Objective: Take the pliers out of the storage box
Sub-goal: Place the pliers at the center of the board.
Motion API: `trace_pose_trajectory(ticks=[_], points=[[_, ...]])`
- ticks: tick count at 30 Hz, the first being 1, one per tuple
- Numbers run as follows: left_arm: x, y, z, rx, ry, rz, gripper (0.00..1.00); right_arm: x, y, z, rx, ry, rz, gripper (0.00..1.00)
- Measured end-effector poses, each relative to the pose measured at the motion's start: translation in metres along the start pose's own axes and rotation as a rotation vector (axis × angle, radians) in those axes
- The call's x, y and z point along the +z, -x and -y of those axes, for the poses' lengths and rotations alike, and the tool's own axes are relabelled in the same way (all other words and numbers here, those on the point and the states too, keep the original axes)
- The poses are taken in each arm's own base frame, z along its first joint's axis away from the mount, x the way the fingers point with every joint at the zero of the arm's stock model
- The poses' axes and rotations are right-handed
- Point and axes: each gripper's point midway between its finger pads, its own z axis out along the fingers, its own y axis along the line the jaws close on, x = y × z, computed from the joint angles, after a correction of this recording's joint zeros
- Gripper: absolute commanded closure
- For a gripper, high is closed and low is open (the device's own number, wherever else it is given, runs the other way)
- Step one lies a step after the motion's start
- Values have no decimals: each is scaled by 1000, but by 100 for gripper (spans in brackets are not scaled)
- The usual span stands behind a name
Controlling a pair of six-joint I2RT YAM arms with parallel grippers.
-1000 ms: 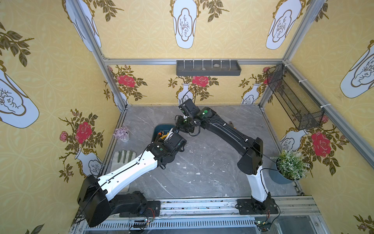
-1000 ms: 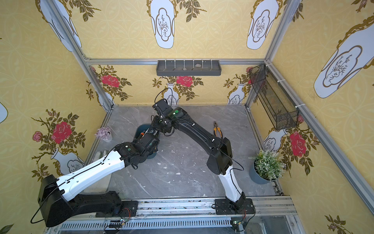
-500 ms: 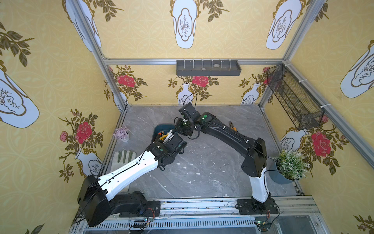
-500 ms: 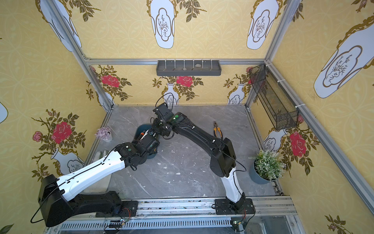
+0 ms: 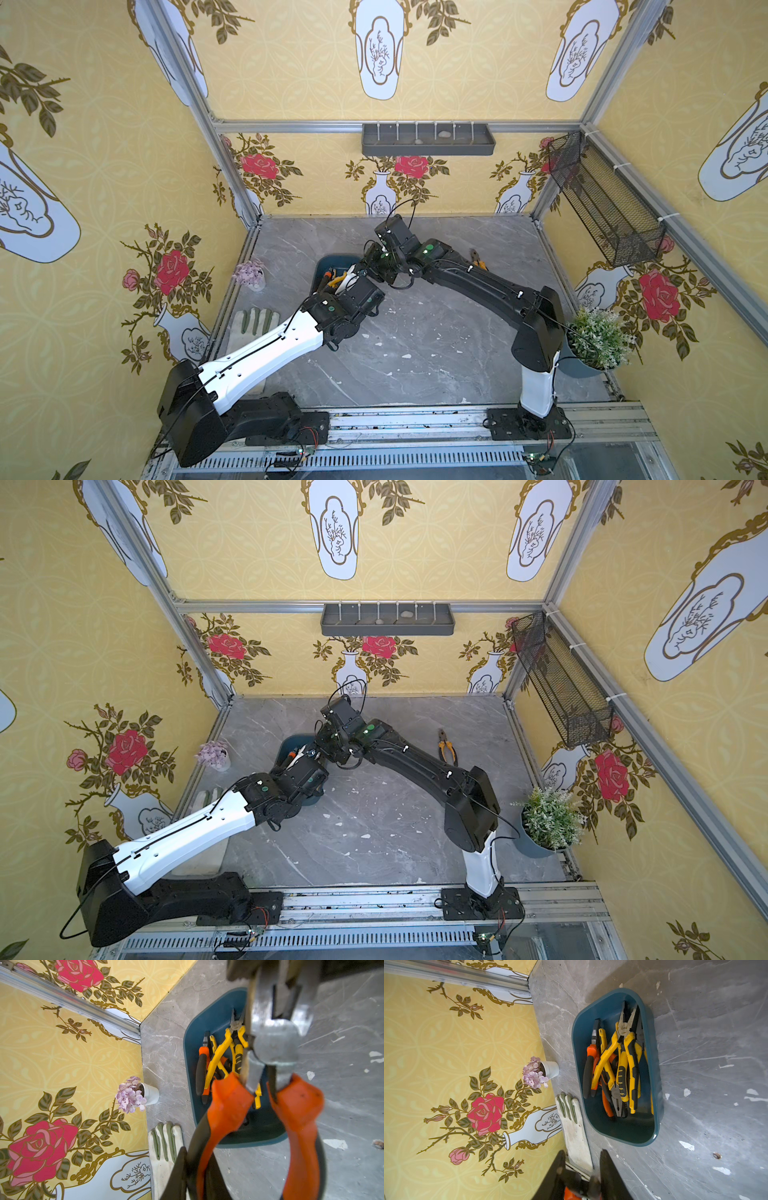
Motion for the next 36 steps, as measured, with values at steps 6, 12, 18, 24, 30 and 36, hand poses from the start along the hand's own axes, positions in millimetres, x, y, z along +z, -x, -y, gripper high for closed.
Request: trace_pose_trajectory(ticks=[6,12,18,24,30,36], points=[[0,2,-2,-33,10,5,100,-2,2,-3,2,12,9,100],[-2,0,-3,-14,1,-2,60,0,0,-2,-5,14,4,100],[-8,0,-5,-19,-29,11,20,-2,-2,-2,-54,18,-14,100],[-22,30,-18,-201,-47,138,6,-19,7,32,-98,-81,-86,100],[-32,41,-29,-282,-53,199,4,-72,88,78,-84,-194,54,100],[-24,32,-22,-280,-51,184,4,-120,125,119,-123,-301,114,100]])
